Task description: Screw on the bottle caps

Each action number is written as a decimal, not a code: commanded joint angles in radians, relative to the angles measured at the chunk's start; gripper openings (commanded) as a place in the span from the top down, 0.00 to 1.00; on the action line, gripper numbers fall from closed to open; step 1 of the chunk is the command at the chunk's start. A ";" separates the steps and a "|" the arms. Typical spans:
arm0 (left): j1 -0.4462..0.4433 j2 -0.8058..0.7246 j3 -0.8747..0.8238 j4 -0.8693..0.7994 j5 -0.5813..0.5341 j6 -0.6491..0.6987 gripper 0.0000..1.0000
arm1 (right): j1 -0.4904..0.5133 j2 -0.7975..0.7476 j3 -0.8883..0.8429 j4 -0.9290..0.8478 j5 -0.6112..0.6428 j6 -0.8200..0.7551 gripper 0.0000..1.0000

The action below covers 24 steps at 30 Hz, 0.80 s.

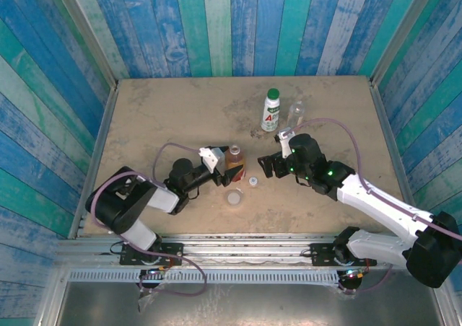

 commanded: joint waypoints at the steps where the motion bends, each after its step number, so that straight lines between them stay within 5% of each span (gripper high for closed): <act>1: 0.003 0.059 0.013 0.099 0.005 -0.018 0.14 | 0.008 0.007 0.015 0.001 -0.010 0.018 0.02; 9: 0.004 0.172 0.020 0.218 0.002 -0.044 0.21 | 0.008 0.019 0.011 0.007 -0.015 0.026 0.02; 24: 0.003 0.205 0.044 0.181 0.025 -0.011 0.36 | 0.014 0.033 -0.004 -0.008 -0.004 0.038 0.02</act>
